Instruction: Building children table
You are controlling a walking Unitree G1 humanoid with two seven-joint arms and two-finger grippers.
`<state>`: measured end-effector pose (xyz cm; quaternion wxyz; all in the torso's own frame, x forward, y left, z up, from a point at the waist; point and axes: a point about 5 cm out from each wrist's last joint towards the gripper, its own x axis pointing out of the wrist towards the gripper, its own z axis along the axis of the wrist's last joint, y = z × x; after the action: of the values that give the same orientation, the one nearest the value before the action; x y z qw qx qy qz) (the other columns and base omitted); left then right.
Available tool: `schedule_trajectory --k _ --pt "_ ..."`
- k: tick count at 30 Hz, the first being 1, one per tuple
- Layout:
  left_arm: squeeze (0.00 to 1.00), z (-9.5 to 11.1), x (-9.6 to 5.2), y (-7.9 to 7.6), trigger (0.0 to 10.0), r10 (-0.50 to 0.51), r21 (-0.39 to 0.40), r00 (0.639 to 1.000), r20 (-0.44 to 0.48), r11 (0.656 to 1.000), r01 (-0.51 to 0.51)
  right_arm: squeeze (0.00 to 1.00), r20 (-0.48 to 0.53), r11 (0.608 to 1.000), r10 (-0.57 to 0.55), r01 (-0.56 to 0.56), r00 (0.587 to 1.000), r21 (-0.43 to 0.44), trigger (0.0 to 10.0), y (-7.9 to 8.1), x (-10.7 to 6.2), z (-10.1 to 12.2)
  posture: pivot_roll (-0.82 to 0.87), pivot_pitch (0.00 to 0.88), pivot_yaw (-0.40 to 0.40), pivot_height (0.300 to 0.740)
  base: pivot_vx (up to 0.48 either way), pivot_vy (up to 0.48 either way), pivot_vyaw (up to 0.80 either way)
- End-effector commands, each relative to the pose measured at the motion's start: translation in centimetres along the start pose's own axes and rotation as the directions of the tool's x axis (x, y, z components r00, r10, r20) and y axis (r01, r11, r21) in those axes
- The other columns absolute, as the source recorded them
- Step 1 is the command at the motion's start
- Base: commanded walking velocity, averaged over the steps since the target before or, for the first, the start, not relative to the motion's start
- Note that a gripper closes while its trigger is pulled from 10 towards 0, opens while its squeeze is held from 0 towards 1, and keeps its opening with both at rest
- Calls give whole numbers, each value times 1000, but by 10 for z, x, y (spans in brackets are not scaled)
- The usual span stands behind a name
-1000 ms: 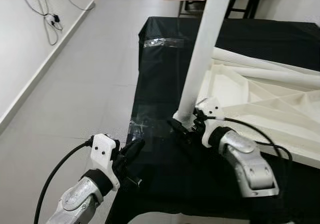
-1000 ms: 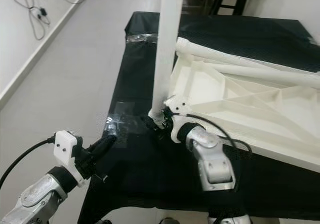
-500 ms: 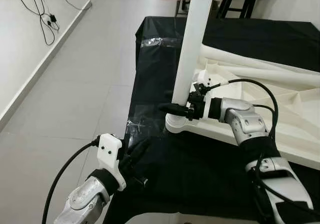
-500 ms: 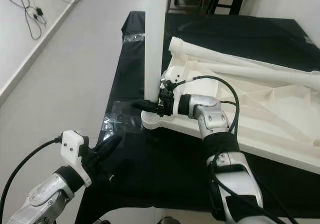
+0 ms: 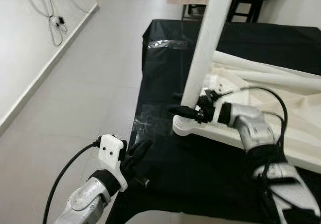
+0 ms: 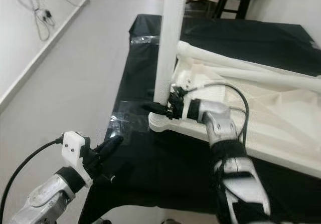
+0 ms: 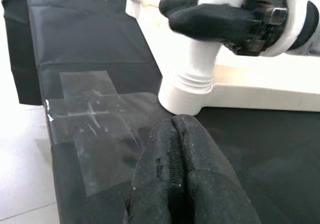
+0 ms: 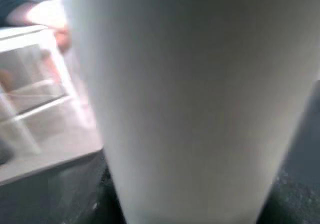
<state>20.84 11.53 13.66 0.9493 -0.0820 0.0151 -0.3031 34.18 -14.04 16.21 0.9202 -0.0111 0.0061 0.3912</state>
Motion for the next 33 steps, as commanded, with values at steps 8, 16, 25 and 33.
schedule_trajectory --k 8,16,25,33 --pt "0 0 -2 6 10000 -13 4 1000 -16 1000 13 0 -221 924 -348 374 911 83 0 34 -8 -49 30 146 -40 740 0 0 0" --pt "0 0 -2 8 10000 12 20 1000 -6 1000 -12 39 -208 967 -232 249 950 58 10000 51 -2 -42 24 137 -41 740 0 0 0" --pt "0 -3 2 8 10000 -5 3 1000 -11 1000 5 729 -102 973 230 -233 968 -10 10000 40 -1 -4 26 120 -40 740 0 0 0" --pt "0 -5 4 5 10000 -3 3 1000 -8 1000 3 0 -133 943 328 -332 935 -4 10000 4 8 8 51 101 -59 740 0 0 0"
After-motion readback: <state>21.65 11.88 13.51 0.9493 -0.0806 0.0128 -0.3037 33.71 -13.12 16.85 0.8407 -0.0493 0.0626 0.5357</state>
